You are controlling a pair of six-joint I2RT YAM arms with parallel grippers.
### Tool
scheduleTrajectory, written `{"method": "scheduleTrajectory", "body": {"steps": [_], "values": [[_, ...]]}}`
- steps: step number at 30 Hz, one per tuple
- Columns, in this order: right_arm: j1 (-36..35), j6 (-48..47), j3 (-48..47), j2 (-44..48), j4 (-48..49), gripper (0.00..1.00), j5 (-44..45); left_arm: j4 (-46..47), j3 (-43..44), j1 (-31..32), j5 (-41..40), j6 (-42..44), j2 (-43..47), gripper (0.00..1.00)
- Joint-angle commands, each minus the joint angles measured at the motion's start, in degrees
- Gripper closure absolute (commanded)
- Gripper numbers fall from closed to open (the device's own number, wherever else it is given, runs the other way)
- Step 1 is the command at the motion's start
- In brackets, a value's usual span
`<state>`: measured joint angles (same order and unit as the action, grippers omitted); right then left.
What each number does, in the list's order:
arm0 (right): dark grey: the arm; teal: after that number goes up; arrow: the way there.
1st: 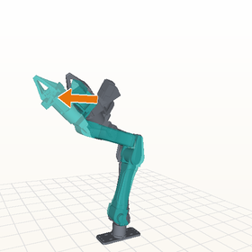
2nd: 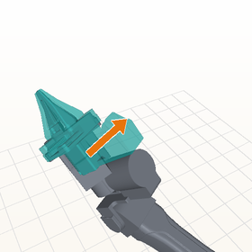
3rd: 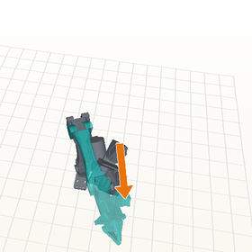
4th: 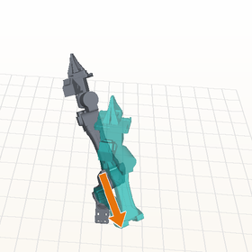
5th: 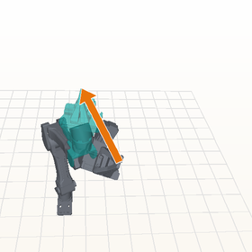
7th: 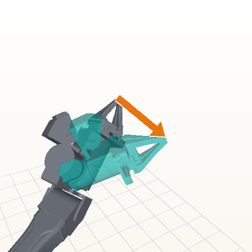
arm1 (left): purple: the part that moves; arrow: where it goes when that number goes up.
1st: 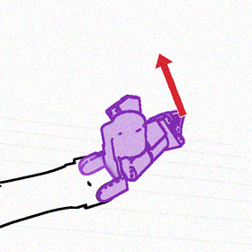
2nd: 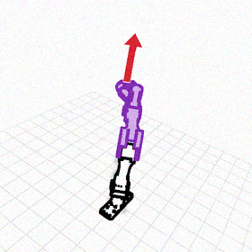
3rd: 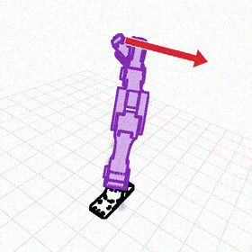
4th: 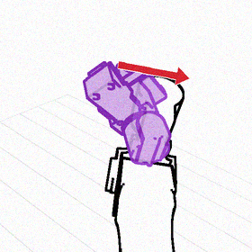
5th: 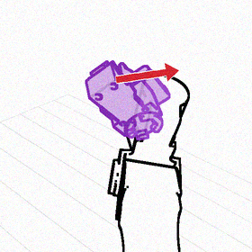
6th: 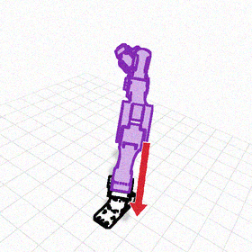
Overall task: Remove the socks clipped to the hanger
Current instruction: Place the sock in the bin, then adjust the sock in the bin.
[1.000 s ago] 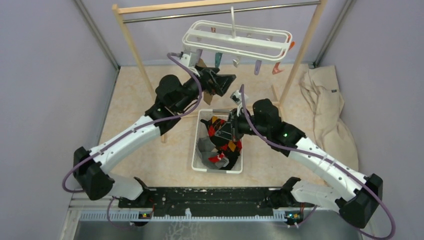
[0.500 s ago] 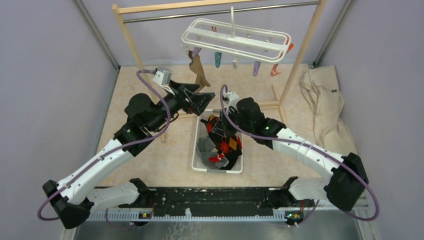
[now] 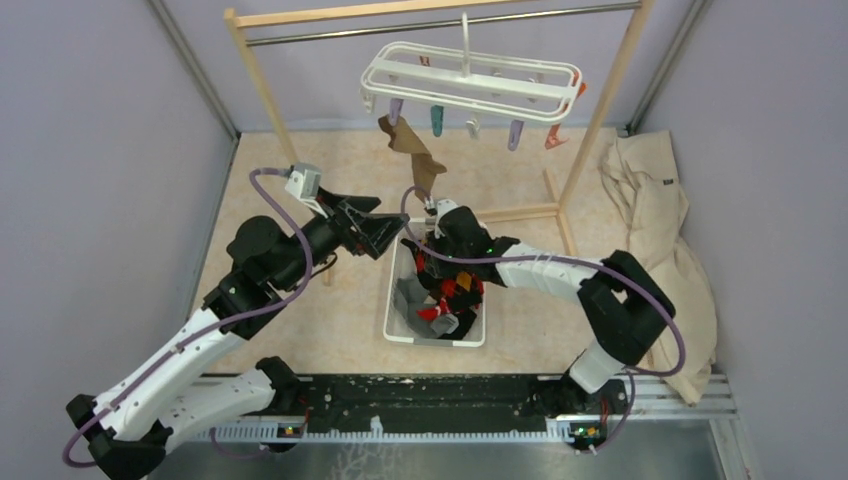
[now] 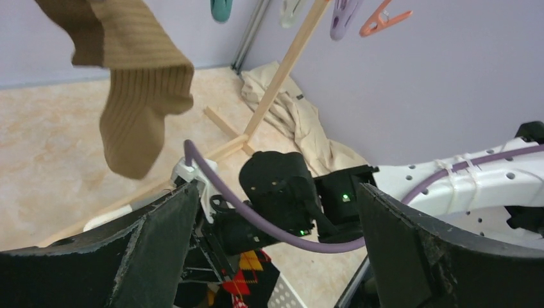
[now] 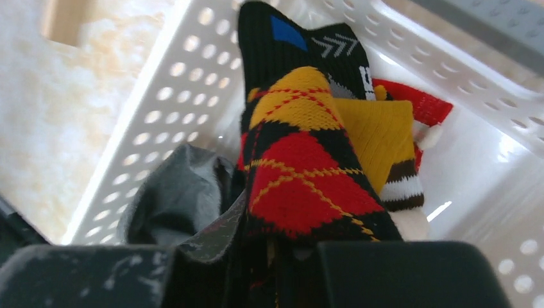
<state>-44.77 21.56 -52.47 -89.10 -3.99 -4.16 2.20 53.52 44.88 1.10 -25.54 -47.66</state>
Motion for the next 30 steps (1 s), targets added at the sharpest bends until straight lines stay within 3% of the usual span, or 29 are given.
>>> {"method": "scheduleTrajectory", "body": {"steps": [1, 3, 6, 12, 17, 21, 23, 24, 30], "values": [[-0.7, -1.7, -1.9, -5.9, 3.5, 0.77, 0.3, -2.0, -2.0, -0.1, 0.3, -1.7, 1.4, 0.01], [-0.7, -2.7, -3.4, -7.6, 3.0, 0.66, -0.6, -3.3, -3.0, -0.1, 0.5, -2.1, 2.0, 0.01], [-0.9, -5.1, -6.0, -6.9, -0.6, 0.60, -2.3, -4.2, -4.8, -0.1, 0.3, -2.7, 3.1, 0.01], [-1.5, -9.1, -11.7, 4.4, -11.8, 0.35, -4.2, -6.1, -5.5, -0.1, -0.5, -2.3, 4.4, 0.01], [-1.5, -10.4, -16.1, 11.5, -19.6, 0.30, -3.9, -6.7, -5.9, -0.1, -0.6, -2.3, 5.4, 0.01], [-1.5, -10.6, -15.5, 13.2, -21.4, 0.40, 0.8, -7.2, -6.5, -0.1, -0.6, -2.5, 6.1, 0.01], [-1.6, -10.7, -14.8, 12.2, -21.1, 0.61, 2.8, -7.3, -7.0, -0.1, -0.6, -2.7, 6.4, 0.01], [-1.5, -10.5, -14.3, 11.6, -20.4, 0.67, 3.3, -7.2, -7.1, -0.1, -0.6, -2.9, 6.5, 0.01], [-1.5, -8.4, -9.3, 6.4, -10.5, 0.78, 6.5, -8.8, -7.1, -0.1, -2.5, -3.0, 7.5, 0.01]]}}
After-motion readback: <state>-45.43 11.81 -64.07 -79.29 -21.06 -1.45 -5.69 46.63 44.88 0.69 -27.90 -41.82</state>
